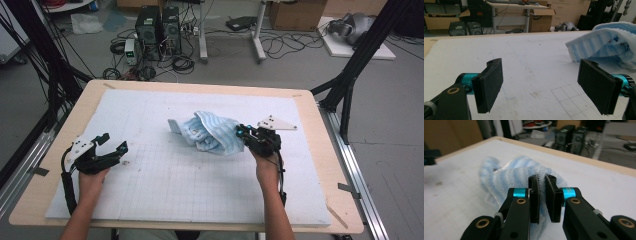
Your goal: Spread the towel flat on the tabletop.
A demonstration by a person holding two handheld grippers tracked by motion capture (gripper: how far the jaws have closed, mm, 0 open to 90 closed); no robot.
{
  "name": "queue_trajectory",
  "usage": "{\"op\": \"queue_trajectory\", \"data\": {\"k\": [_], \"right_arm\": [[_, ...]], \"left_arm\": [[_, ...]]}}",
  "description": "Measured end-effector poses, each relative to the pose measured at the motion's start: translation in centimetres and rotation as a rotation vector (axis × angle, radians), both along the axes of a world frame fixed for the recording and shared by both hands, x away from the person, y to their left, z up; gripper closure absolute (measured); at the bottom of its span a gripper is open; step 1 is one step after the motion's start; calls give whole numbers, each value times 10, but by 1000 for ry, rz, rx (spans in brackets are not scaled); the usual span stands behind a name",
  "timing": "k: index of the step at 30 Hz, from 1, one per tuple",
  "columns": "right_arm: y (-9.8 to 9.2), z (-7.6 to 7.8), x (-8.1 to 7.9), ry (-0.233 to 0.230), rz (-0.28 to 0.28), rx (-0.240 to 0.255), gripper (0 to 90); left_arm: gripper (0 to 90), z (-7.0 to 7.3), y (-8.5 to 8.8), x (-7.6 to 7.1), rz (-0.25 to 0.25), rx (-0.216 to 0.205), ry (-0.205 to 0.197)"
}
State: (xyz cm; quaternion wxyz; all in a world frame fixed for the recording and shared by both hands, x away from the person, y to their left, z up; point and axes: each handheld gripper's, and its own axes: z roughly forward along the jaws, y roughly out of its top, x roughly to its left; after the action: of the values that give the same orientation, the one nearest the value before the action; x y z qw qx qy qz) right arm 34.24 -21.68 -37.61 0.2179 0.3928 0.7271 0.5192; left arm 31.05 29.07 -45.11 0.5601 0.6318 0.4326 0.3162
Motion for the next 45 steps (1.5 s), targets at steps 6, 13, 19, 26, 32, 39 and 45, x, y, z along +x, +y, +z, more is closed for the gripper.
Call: {"op": "queue_trajectory", "data": {"k": [6,13,19,26,32,39,45], "right_arm": [[-22,-13,0,39,-67,11,816],[-25,-15,-1,35,-64,41,816],[-5,-7,-7,8,56,42,807],[26,-14,-16,11,181,-5,801],[50,-29,-27,43,267,-49,801],[79,-44,-36,103,427,-80,816],[98,-54,-44,106,487,-144,753]], "left_arm": [[209,0,0,0,1,4,1],[209,0,-1,0,2,5,3],[211,0,-1,1,2,5,5],[227,1,-2,1,3,16,12],[251,2,-3,5,9,23,47],[306,15,-16,14,-50,-6,70],[303,30,-42,29,-114,27,81]]}}
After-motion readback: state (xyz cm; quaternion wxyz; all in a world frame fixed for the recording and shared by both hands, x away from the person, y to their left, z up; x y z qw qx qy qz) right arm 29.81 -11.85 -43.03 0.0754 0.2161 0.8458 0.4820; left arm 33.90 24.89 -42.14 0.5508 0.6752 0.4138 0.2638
